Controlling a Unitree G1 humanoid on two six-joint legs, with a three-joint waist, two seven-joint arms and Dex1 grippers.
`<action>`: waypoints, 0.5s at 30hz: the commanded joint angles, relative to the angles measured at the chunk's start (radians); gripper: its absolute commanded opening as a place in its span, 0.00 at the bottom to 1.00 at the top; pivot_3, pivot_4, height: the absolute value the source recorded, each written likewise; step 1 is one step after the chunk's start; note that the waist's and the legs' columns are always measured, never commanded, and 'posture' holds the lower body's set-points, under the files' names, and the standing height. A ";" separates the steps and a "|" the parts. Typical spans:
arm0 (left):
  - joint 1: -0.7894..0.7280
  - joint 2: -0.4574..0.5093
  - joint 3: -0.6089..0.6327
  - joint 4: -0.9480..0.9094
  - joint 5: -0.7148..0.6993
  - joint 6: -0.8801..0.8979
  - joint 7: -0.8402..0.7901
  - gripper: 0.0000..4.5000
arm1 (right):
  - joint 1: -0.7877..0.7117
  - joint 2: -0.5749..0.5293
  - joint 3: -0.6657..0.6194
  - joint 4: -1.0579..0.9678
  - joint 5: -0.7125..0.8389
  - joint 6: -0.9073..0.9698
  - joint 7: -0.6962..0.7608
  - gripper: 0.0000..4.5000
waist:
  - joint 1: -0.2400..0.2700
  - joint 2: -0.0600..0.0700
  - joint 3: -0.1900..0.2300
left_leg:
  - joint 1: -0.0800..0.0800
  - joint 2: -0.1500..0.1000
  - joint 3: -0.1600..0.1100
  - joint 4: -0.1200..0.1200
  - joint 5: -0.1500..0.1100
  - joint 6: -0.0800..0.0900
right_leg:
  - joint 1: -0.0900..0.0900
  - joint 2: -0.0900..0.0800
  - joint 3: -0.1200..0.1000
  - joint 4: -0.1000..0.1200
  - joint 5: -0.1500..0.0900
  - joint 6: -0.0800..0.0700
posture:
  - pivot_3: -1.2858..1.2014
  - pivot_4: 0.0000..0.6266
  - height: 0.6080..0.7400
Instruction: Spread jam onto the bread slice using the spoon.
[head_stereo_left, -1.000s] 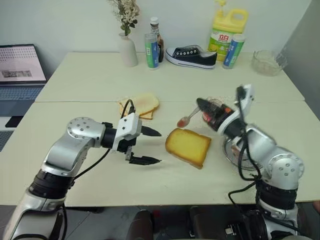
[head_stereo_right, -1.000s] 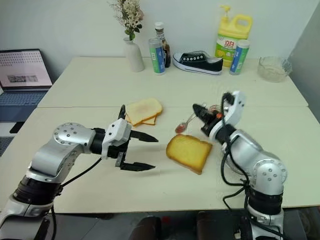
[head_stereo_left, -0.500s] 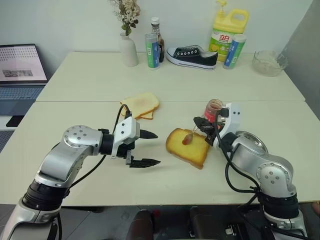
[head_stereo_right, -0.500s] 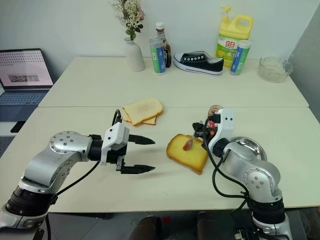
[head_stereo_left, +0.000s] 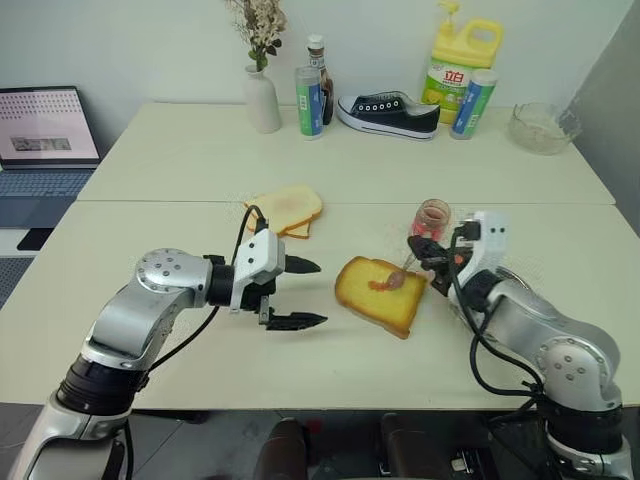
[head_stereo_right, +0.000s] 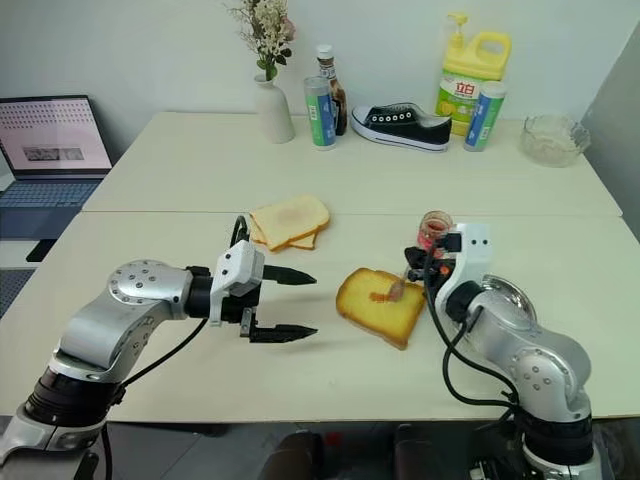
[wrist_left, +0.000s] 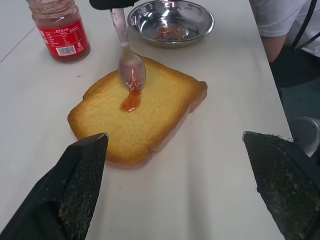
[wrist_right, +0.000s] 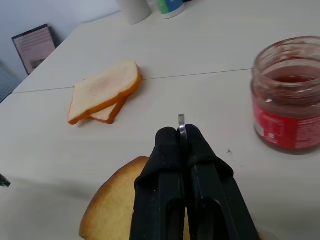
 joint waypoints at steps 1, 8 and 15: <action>-0.024 -0.006 0.001 -0.001 0.002 -0.022 -0.002 1.00 | -0.021 0.048 -0.072 -0.034 0.138 0.004 -0.082 0.01 | -0.001 0.000 0.000 | 0.000 0.000 0.000 0.000 0.000 0.000 | 0.000 0.000 0.000 0.000 0.000 0.000 | 0.52 0.24 1.00; -0.023 -0.010 0.003 -0.013 -0.002 -0.013 0.007 1.00 | -0.059 0.251 -0.083 0.076 0.386 -0.080 -0.290 0.01 | -0.007 0.000 0.000 | 0.001 0.001 0.000 -0.001 0.000 0.000 | 0.000 0.001 0.000 0.001 0.000 0.000 | 0.52 0.24 1.00; -0.012 0.000 0.014 -0.044 -0.014 0.010 0.023 1.00 | -0.017 0.274 -0.009 0.203 0.269 -0.118 -0.191 0.01 | -0.006 0.000 0.000 | 0.001 0.001 0.000 0.000 0.000 0.000 | 0.000 0.001 0.000 0.000 0.000 0.000 | 0.52 0.24 1.00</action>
